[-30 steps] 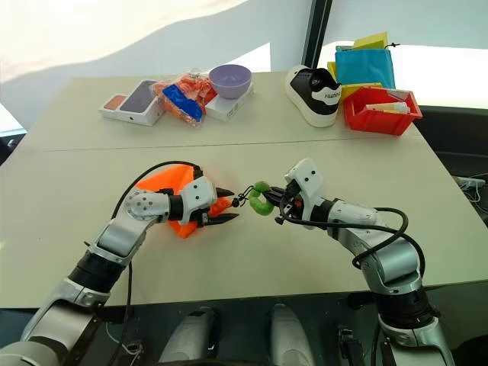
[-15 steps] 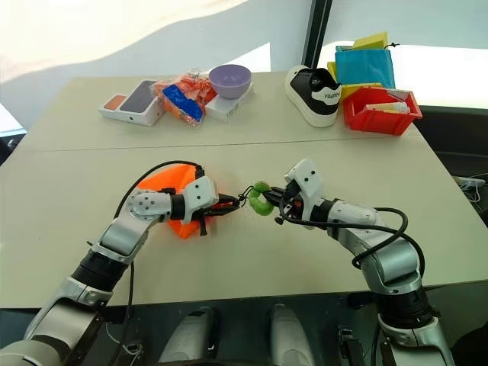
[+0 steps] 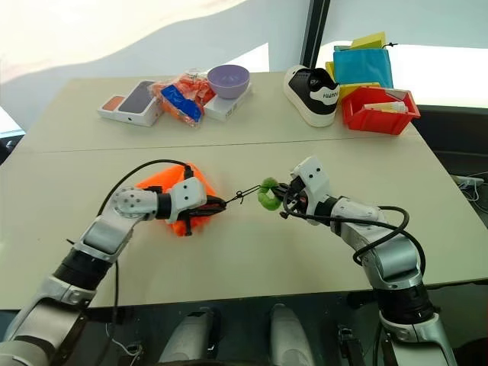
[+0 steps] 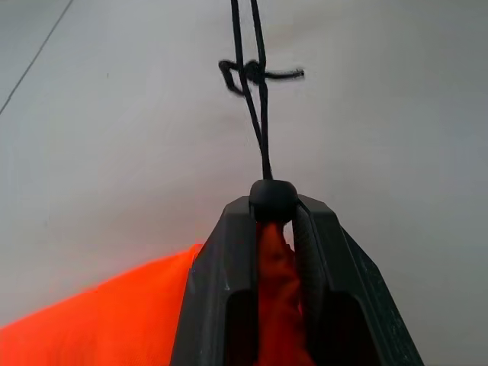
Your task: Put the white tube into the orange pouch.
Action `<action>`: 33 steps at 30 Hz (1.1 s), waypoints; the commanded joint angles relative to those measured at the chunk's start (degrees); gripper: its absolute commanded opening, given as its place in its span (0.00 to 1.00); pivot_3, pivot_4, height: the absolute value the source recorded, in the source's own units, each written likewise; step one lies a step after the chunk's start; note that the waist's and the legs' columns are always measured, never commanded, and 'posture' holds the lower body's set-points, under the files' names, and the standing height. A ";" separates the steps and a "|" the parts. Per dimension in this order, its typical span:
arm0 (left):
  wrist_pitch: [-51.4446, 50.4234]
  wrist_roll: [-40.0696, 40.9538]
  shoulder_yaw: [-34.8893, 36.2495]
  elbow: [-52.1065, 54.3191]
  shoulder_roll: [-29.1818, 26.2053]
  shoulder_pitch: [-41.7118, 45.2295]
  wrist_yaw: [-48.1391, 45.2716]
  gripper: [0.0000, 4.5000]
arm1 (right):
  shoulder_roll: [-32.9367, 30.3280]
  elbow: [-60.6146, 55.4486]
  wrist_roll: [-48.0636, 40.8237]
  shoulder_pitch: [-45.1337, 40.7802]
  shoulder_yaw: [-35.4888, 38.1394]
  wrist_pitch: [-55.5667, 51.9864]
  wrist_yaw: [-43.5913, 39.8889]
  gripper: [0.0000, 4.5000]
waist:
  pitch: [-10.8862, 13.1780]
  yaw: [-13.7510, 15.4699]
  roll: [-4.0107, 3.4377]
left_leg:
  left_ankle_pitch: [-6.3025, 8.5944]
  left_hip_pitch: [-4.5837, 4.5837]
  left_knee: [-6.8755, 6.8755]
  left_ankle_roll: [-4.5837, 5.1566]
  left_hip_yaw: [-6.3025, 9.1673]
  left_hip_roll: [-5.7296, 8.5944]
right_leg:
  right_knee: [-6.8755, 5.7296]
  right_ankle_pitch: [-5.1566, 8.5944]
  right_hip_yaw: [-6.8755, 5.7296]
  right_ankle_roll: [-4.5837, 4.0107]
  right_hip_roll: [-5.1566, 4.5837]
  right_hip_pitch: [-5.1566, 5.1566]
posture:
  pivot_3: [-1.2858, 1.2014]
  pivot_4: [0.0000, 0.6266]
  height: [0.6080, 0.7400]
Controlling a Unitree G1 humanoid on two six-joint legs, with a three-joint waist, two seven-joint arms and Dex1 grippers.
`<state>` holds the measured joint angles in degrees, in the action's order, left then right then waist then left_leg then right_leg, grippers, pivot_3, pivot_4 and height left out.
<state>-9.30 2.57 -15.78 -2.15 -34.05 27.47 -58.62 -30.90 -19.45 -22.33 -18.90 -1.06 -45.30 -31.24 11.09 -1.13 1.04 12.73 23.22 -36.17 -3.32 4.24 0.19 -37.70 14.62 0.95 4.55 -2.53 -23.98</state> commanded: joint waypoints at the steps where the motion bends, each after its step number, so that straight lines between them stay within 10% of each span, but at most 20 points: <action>1: -1.59 0.69 2.13 2.50 -3.94 -2.59 -1.84 0.03 | -1.49 3.25 3.80 -2.30 1.74 1.52 2.95 0.00 | 0.00 -0.03 0.00 | 0.00 0.01 0.00 0.00 0.00 0.00 | 0.01 0.00 0.00 0.00 0.00 0.00 | 0.52 0.24 1.00; 10: -5.76 3.09 5.48 6.98 -7.06 -6.35 -0.84 0.03 | -2.47 4.77 6.69 -3.44 -1.41 2.94 1.67 0.00 | 0.00 -0.05 -0.01 | 0.00 0.00 0.02 0.00 -0.01 -0.02 | 0.01 0.00 0.01 0.00 0.01 -0.02 | 0.52 0.24 1.00; 14: -12.93 10.71 10.99 10.86 -6.88 -8.34 -0.94 0.45 | -4.91 0.63 4.02 -1.34 -4.08 3.32 -5.78 0.24 | 0.01 -0.04 -0.03 | 0.00 0.01 0.01 0.00 -0.01 -0.03 | 0.02 0.00 0.01 0.00 0.01 -0.02 | 0.52 0.24 1.00; 19: -21.35 18.04 19.24 15.82 -8.45 -12.29 0.85 1.00 | -5.56 -0.98 6.21 0.37 -3.49 6.30 -5.27 0.82 | 0.01 -0.13 -0.02 | 0.01 0.03 0.01 0.01 0.02 -0.06 | 0.02 0.00 -0.01 0.01 0.04 -0.05 | 0.52 0.24 1.00; 33: -17.32 20.54 42.32 15.02 -2.98 -30.87 16.28 1.00 | -3.92 10.92 -0.51 5.92 8.63 20.82 -12.28 0.82 | 0.01 0.29 -0.01 | 0.01 -0.08 0.02 0.00 -0.04 -0.06 | 0.31 0.09 0.01 -0.26 -0.09 0.21 | 0.52 0.24 1.00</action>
<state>-29.31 24.14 24.72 12.83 -37.60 -2.48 -44.13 -35.15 -8.84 -20.91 -13.17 5.52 -26.23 -42.52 11.10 -0.84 1.02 12.74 23.07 -36.14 -3.31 4.20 0.11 -37.33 14.72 0.97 4.28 -2.62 -23.69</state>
